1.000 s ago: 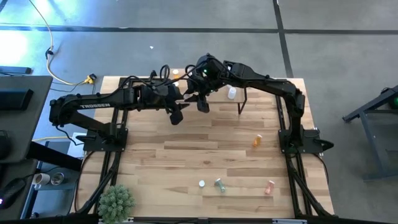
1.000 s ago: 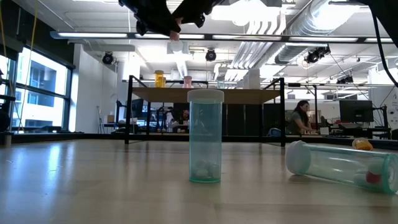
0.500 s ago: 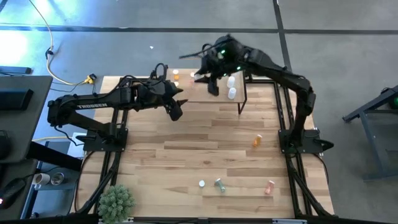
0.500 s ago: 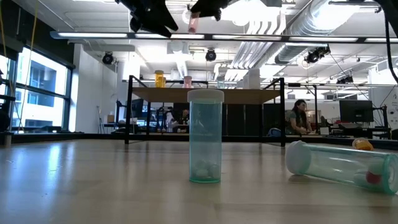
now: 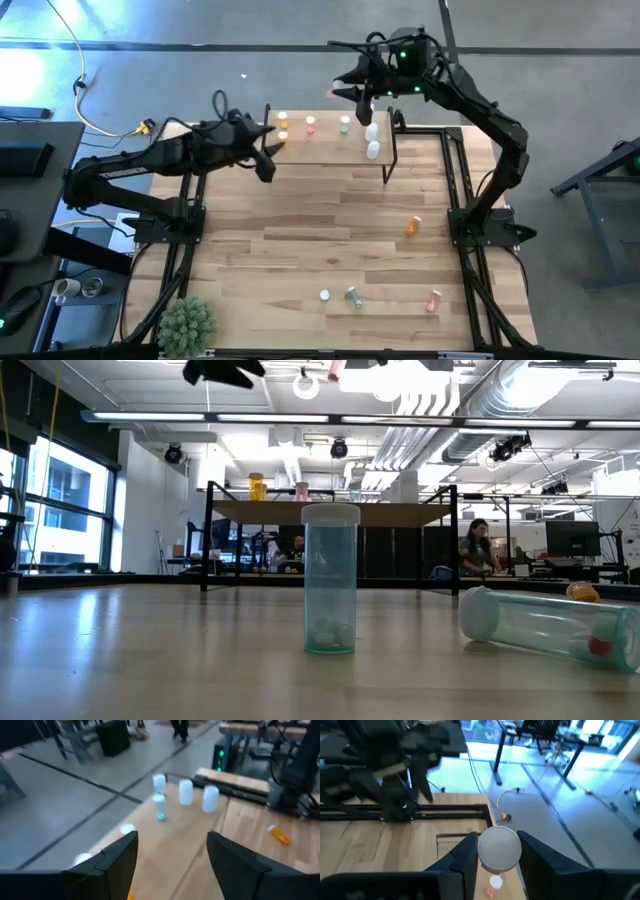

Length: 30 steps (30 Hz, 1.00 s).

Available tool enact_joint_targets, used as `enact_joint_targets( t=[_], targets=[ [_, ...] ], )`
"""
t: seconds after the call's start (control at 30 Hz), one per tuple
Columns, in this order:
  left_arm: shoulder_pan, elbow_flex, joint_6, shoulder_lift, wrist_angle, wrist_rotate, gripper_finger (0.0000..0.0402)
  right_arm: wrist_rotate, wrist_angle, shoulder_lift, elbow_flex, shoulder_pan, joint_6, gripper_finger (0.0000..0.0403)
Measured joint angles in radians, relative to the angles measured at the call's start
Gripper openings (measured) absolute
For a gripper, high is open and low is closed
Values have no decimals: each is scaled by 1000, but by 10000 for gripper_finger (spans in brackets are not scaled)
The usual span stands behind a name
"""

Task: Pick and place medicine bottles onto shelf by color
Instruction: Put the top pink pill bottle on the shelf aligned with the pink pill bottle

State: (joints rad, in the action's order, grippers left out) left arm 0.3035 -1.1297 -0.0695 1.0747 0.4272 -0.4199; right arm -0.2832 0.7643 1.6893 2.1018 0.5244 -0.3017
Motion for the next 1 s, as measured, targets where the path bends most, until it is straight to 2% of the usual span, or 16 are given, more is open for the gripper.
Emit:
enact_joint_targets(
  t=[0.27, 0.5, 0.67, 1.0],
  targets=[
    [13, 0, 54, -113, -1, -84, 227, 0, -237, 34, -274, 5, 116, 108],
    [63, 0, 54, -171, 0, -91, 227, -2, -421, 36, -457, -21, 129, 108],
    [86, 0, 54, -178, 1, -90, 227, 19, -429, 70, -465, -53, 144, 108],
    [91, 0, 55, -178, 13, -90, 227, 70, -313, 136, -375, -72, 118, 108]
  ],
)
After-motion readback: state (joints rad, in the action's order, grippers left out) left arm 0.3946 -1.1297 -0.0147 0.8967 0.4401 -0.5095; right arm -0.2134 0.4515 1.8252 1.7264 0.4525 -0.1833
